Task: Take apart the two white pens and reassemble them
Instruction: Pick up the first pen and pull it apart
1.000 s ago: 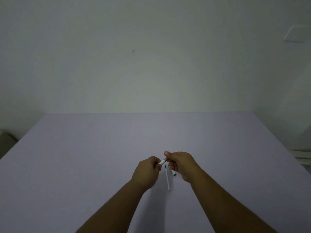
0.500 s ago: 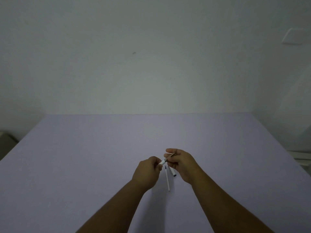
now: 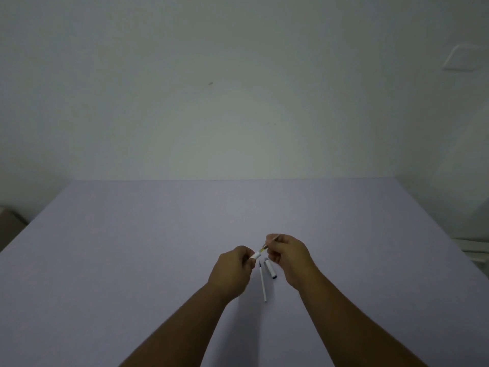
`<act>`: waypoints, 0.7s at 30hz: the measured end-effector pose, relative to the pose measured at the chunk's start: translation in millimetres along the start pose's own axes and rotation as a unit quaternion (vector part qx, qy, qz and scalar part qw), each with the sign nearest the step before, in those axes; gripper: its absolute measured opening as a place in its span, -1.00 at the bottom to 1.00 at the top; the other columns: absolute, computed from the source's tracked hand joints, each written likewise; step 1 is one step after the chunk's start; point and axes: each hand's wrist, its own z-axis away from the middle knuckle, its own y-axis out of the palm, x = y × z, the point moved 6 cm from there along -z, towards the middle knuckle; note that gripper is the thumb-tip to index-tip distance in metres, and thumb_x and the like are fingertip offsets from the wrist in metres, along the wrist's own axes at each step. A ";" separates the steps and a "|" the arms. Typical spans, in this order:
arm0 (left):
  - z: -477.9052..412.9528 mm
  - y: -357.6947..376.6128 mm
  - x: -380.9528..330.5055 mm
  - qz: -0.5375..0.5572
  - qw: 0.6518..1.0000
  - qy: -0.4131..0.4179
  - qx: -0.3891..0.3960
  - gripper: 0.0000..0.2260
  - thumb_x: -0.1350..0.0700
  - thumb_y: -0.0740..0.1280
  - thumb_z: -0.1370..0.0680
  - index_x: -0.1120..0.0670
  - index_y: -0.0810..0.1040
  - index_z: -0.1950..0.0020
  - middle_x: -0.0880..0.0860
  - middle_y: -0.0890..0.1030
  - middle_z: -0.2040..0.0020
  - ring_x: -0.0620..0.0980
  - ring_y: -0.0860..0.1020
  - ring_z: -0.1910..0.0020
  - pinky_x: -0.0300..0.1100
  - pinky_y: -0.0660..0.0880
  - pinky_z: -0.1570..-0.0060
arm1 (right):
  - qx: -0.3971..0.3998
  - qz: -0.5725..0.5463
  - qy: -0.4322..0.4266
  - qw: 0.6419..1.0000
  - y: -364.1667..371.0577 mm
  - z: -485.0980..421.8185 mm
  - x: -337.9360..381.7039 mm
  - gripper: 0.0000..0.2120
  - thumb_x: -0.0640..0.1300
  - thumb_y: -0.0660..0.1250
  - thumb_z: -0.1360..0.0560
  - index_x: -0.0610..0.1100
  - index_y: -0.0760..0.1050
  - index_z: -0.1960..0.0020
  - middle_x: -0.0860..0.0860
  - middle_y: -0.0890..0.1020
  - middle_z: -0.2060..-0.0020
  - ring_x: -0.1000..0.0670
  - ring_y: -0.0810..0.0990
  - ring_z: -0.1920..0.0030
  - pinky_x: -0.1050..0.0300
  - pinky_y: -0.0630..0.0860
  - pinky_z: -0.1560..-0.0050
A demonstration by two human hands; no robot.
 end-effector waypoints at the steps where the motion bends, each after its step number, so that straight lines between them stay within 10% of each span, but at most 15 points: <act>1: -0.6 0.2 1.1 0.007 1.000 -0.002 0.001 -0.85 0.13 0.22 -0.59 0.10 0.55 -0.08 0.10 0.66 0.00 -0.02 0.50 0.20 -0.19 0.43 0.19 | -0.008 -0.028 -0.007 1.000 -2.4 -2.0 3.3 -0.89 -0.37 0.28 -0.50 -0.25 0.56 0.06 -0.11 0.57 0.29 -0.01 0.49 0.28 0.17 0.50 0.19; 6: -3.9 5.9 0.7 0.058 0.998 0.011 0.027 -0.76 0.16 0.20 -0.60 -0.05 0.45 -0.25 -0.01 0.60 0.10 -0.06 0.51 0.26 -0.32 0.41 0.33 | 0.007 0.002 -0.025 1.000 -1.9 -7.3 10.7 -0.80 -0.38 0.34 -0.45 -0.18 0.52 -0.04 -0.13 0.61 0.20 -0.04 0.53 0.21 0.13 0.53 0.14; 15: -16.6 19.0 29.4 0.127 0.989 -0.056 0.050 -0.79 0.18 0.17 -0.57 -0.11 0.48 -0.06 0.05 0.58 0.15 0.04 0.51 0.26 0.06 0.62 0.10 | -0.142 -0.089 -0.073 0.983 -35.6 -45.0 22.2 -0.84 -0.31 0.38 -0.44 -0.19 0.47 0.01 -0.09 0.59 0.20 0.05 0.54 0.27 0.22 0.52 0.21; 21: -31.9 38.5 53.6 0.150 0.983 -0.096 0.055 -0.80 0.18 0.17 -0.58 -0.06 0.48 -0.11 0.06 0.56 0.17 0.04 0.52 0.26 -0.02 0.60 0.10 | -0.098 0.355 0.010 0.930 -53.0 -72.9 -36.2 -0.77 -0.26 0.38 -0.39 -0.19 0.61 -0.05 -0.19 0.68 0.01 -0.10 0.61 0.10 0.05 0.54 -0.02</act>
